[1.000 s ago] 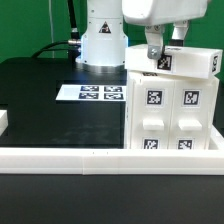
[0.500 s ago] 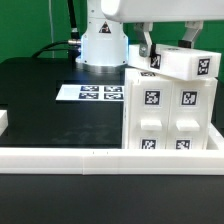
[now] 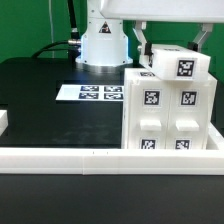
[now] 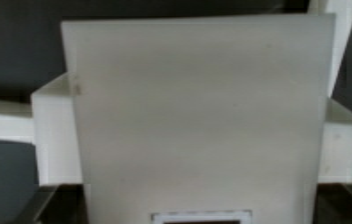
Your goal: Assemble cabinet
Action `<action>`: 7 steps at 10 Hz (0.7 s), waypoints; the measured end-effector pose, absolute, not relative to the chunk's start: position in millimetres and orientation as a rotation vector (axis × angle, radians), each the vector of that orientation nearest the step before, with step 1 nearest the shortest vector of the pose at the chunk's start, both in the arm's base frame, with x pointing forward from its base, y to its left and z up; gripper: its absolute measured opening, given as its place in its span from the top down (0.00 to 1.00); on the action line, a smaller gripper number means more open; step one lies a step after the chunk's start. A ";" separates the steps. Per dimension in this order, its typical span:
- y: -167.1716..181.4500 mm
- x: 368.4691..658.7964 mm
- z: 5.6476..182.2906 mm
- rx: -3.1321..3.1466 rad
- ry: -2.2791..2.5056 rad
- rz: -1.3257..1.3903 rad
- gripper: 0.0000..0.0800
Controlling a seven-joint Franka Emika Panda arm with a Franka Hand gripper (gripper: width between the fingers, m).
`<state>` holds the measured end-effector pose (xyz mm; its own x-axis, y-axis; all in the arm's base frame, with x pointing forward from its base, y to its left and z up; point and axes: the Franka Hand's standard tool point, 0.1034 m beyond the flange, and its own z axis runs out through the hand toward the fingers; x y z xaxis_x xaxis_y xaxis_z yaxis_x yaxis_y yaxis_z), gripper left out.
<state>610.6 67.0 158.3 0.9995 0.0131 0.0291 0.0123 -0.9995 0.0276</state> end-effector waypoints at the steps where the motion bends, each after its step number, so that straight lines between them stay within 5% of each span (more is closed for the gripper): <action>1: 67.4 610.6 158.3 3.114 -0.014 0.046 0.30; 7: 70.7 610.3 157.8 3.086 -0.539 0.046 0.30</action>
Offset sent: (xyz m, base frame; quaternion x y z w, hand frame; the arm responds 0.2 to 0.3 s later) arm 0.0000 0.0000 0.0000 0.0000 0.0000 0.1938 0.9810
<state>610.3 70.7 157.8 0.9404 -0.3388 0.0304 -0.3390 -0.9408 0.0029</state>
